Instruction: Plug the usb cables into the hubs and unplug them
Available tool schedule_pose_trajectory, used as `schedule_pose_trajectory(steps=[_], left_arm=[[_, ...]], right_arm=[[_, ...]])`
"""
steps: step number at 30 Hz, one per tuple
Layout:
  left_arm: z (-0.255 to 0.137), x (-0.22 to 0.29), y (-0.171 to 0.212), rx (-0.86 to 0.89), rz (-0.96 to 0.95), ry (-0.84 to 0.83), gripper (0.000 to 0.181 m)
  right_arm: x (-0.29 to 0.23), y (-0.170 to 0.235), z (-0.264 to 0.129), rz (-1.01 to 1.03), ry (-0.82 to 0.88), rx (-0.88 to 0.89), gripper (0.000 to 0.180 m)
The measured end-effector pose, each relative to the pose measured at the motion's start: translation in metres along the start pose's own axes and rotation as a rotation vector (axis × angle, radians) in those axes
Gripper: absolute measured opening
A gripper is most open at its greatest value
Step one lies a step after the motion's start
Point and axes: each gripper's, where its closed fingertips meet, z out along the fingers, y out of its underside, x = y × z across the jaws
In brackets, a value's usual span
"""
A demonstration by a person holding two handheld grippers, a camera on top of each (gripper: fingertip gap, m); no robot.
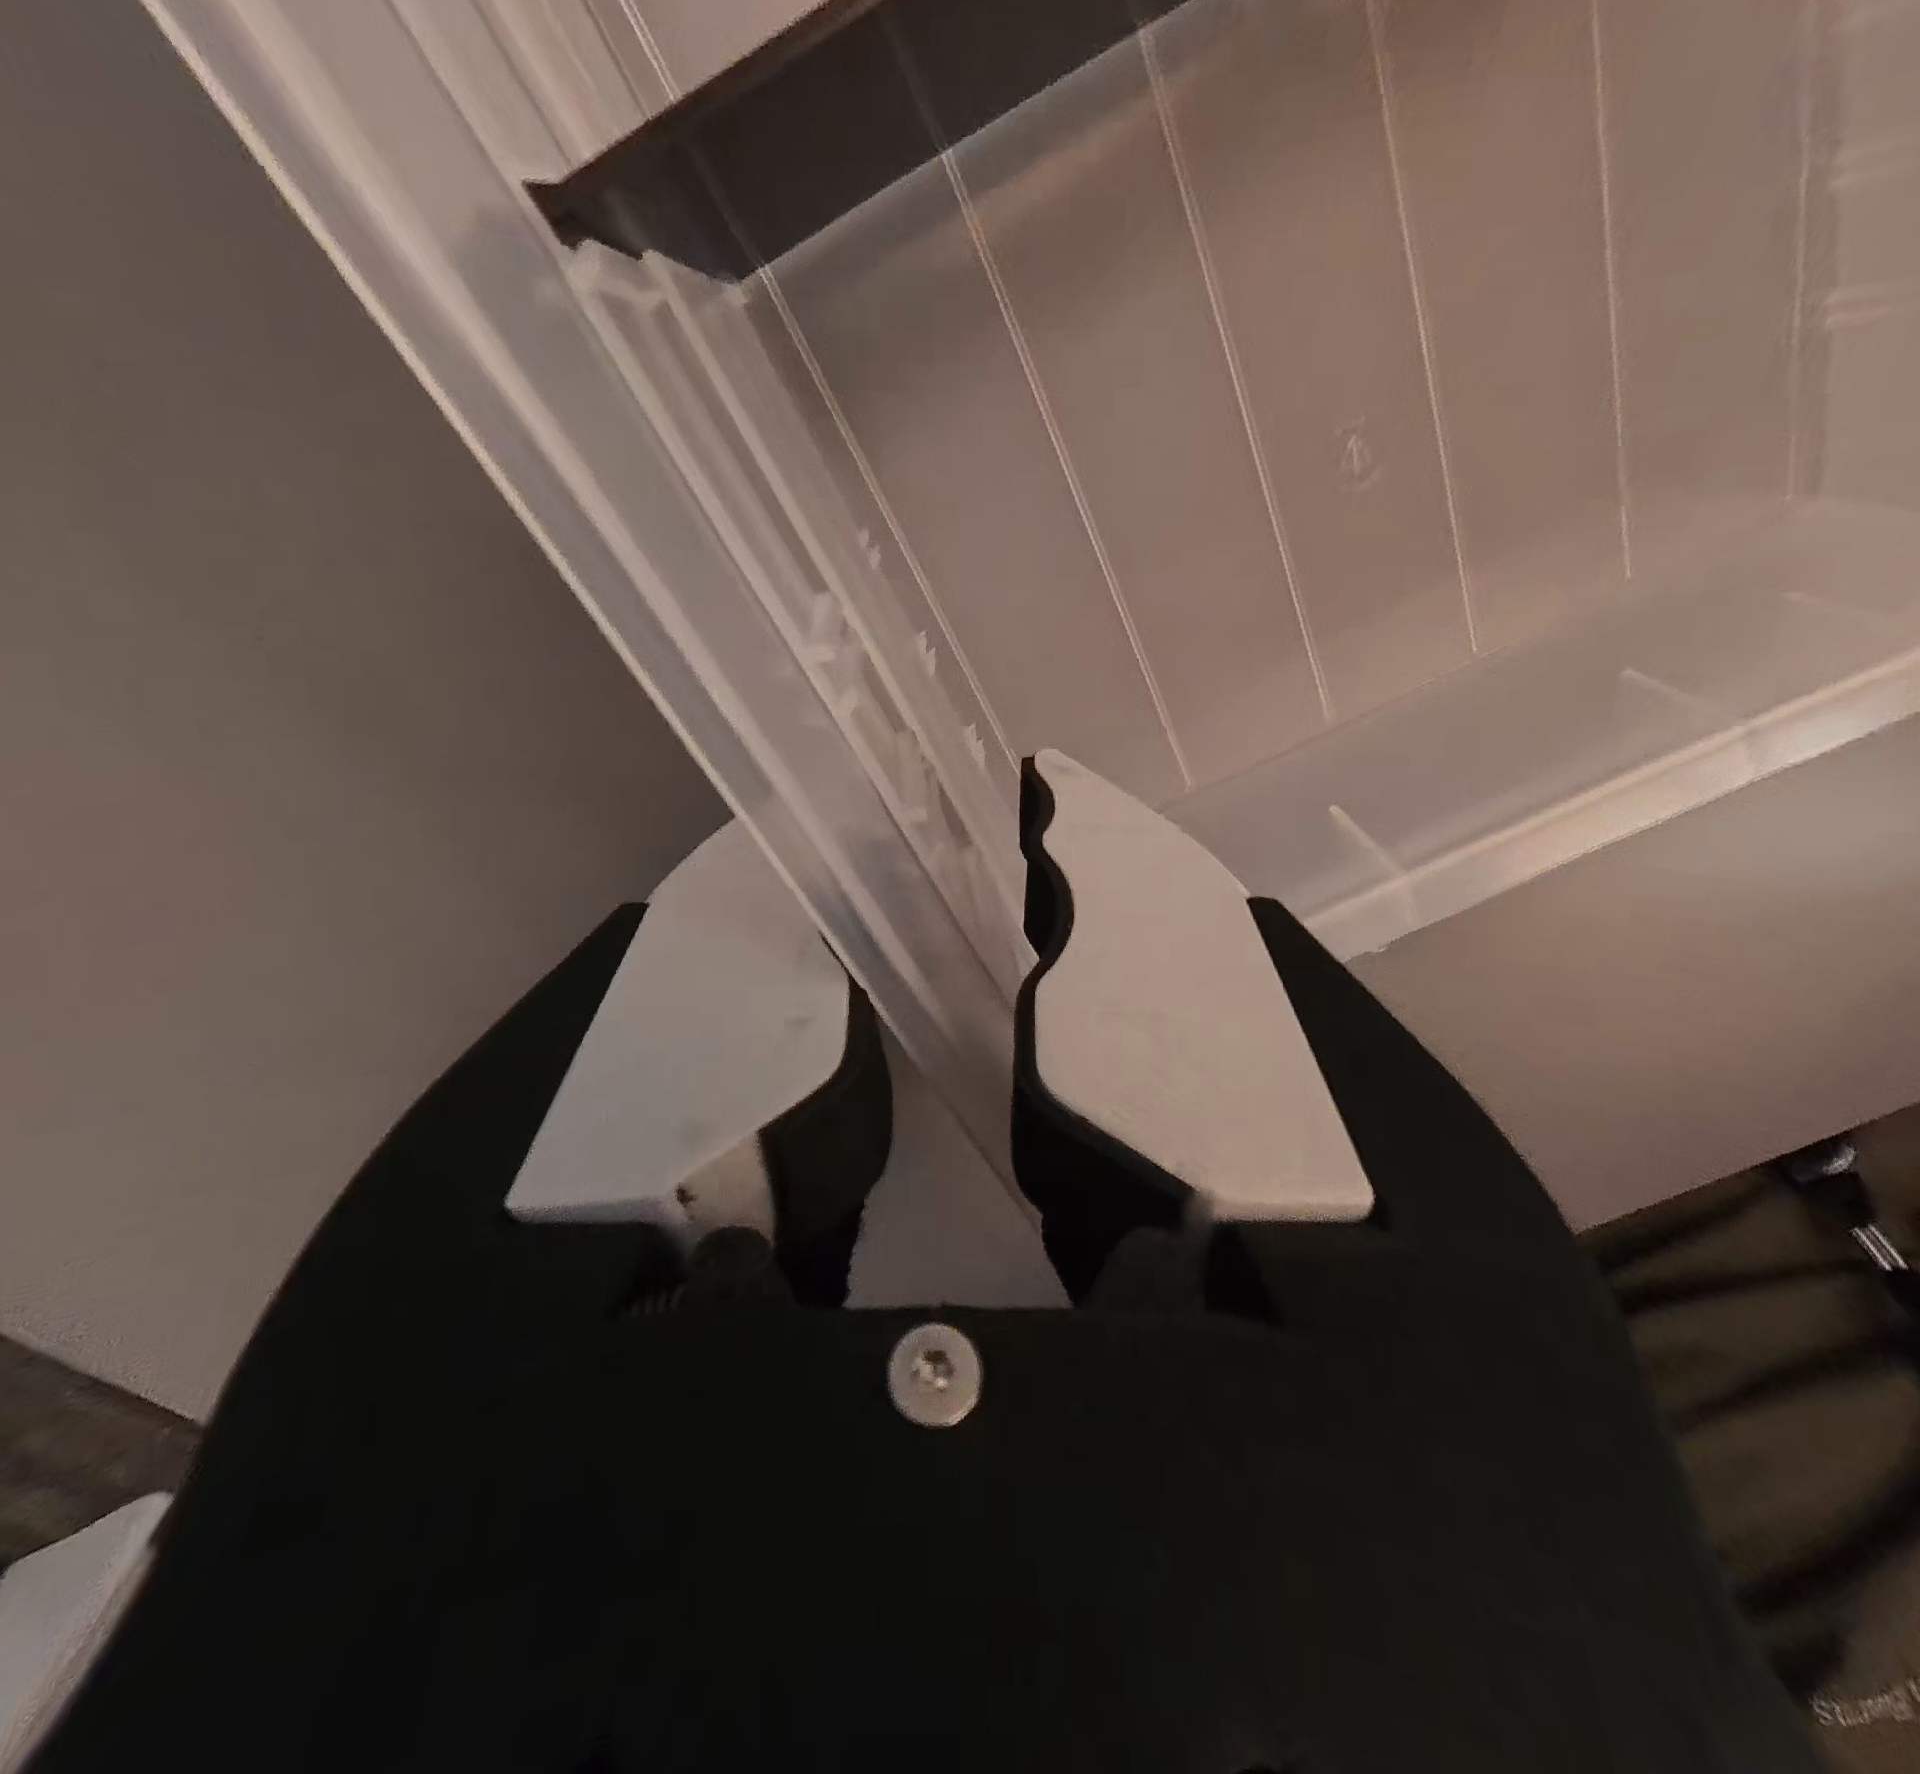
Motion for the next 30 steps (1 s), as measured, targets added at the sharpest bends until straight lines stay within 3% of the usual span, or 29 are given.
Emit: schedule_pose_trajectory(steps=[7,10,13,16,19,21,23,25,27,30], left_arm=[[0.004,0.049,-0.001,-0.092,0.081,0.014,0.028],[0.003,0.069,0.009,-0.147,0.134,0.071,0.035],[-0.002,0.078,0.025,-0.207,0.178,0.122,0.030],[-0.014,0.076,0.026,-0.152,0.189,0.116,0.028],[-0.036,0.077,0.023,-0.040,0.210,0.110,0.032],[-0.054,0.075,0.025,0.041,0.229,0.082,0.036],[-0.071,0.075,0.029,0.124,0.243,0.076,0.032],[-0.085,0.072,0.032,0.193,0.242,0.057,0.032],[-0.093,0.069,0.036,0.228,0.231,0.041,0.031],[-0.095,0.069,0.040,0.234,0.242,0.029,0.031]], right_arm=[[-0.034,-0.014,0.001,-0.048,0.005,-0.022,0.024],[-0.039,-0.017,0.002,-0.079,0.030,-0.028,0.029],[-0.035,-0.020,-0.001,-0.114,0.111,-0.023,0.038],[-0.027,-0.041,-0.032,-0.143,0.266,0.133,0.044],[-0.051,-0.081,-0.093,-0.182,0.345,0.451,0.052],[-0.112,-0.105,-0.124,-0.260,0.168,0.684,0.055],[-0.183,-0.114,-0.133,-0.291,-0.123,0.761,0.065],[-0.232,-0.112,-0.116,-0.271,-0.333,0.584,0.073],[-0.266,-0.116,-0.100,-0.269,-0.466,0.435,0.065],[-0.284,-0.130,-0.077,-0.242,-0.441,0.324,0.057]])
